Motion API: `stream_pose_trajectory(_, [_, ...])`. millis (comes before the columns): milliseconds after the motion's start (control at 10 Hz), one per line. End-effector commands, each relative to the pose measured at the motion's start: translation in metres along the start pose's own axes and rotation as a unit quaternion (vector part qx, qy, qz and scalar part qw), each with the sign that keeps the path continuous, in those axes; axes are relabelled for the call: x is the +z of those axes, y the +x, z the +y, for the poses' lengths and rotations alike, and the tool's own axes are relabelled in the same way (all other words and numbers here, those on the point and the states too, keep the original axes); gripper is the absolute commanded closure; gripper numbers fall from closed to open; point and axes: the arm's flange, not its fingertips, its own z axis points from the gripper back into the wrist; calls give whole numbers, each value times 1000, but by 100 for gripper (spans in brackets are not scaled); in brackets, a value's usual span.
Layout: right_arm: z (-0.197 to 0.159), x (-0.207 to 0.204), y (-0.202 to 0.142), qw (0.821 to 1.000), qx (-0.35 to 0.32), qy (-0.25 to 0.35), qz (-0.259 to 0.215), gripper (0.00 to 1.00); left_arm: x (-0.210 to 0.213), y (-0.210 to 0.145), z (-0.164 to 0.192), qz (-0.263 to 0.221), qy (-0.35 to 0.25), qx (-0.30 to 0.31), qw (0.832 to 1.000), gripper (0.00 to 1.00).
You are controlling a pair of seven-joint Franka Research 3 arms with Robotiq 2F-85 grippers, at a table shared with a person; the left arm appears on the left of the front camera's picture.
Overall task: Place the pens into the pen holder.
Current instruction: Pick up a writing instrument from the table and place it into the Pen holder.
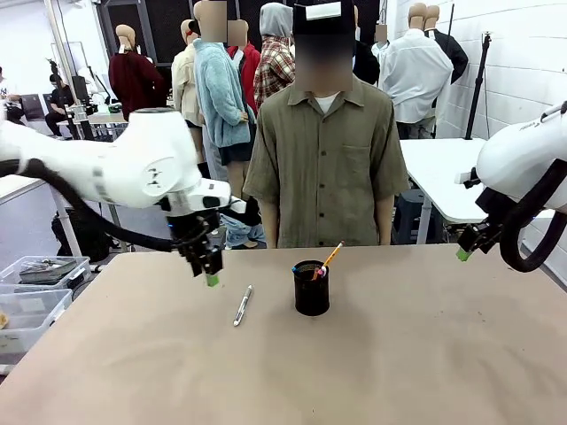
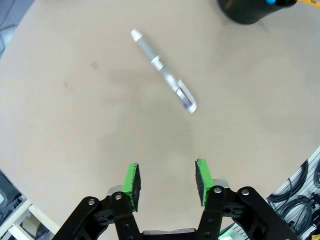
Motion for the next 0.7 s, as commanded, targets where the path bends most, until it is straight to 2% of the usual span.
stream_pose_trajectory(0, [0, -2, -4, 1000, 9, -10, 0, 32, -21, 22, 5, 0, -19, 11, 1000, 12])
stream_pose_trajectory(600, [0, -2, -4, 1000, 9, -10, 0, 32, -79, 69, 4, 14, -14, 59, 998, 12])
